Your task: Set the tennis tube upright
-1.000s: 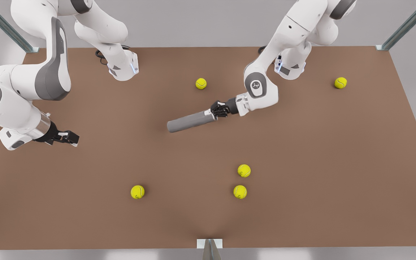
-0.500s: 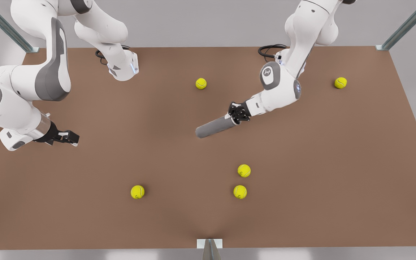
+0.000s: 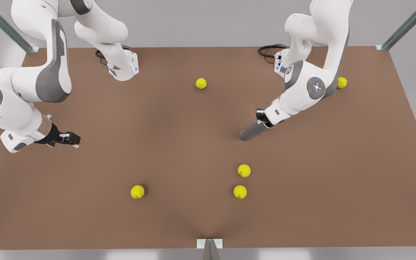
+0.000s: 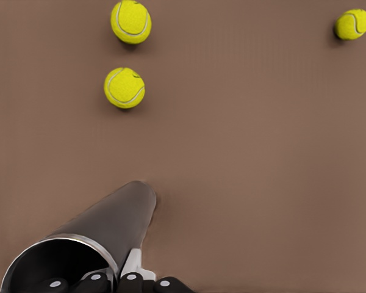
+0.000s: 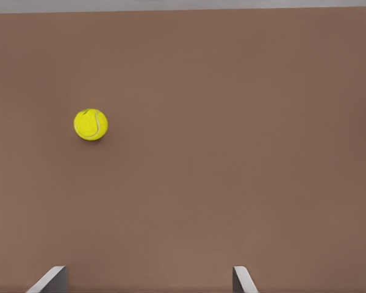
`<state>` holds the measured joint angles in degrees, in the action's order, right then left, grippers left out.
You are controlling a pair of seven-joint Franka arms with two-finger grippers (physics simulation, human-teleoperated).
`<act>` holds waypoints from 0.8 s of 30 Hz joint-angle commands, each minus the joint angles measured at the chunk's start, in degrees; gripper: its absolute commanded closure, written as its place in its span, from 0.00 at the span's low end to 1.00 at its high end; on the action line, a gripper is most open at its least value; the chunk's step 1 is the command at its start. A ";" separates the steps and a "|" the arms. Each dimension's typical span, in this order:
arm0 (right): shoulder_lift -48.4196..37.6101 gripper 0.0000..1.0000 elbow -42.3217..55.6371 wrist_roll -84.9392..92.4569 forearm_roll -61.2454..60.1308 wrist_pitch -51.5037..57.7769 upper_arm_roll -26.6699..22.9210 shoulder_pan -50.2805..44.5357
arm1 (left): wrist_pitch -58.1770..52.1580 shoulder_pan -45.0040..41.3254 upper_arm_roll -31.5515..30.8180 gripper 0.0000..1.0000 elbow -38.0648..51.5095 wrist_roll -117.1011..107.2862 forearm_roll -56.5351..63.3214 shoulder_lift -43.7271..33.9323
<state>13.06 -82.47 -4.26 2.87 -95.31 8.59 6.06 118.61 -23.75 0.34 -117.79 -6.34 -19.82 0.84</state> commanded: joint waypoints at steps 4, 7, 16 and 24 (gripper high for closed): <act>-0.06 0.00 0.03 0.92 -0.23 0.13 0.02 0.10 | -6.81 -0.07 1.77 0.79 1.16 -25.13 10.77 0.65; -0.06 0.00 -0.06 0.48 -0.32 0.13 0.02 0.01 | -7.51 0.01 2.56 0.79 1.68 -25.22 13.84 0.83; 0.03 0.00 -0.06 0.65 -0.32 0.04 0.02 0.10 | -9.01 0.01 3.26 0.79 2.13 -26.01 16.83 2.50; 0.12 0.00 -0.32 0.83 -2.08 0.04 -0.07 1.15 | -7.86 0.01 3.17 0.79 3.62 -26.45 16.13 5.84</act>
<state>13.21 -82.78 -3.78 1.08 -95.37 8.52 6.88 110.49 -24.17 3.50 -114.32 -25.63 -3.40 6.55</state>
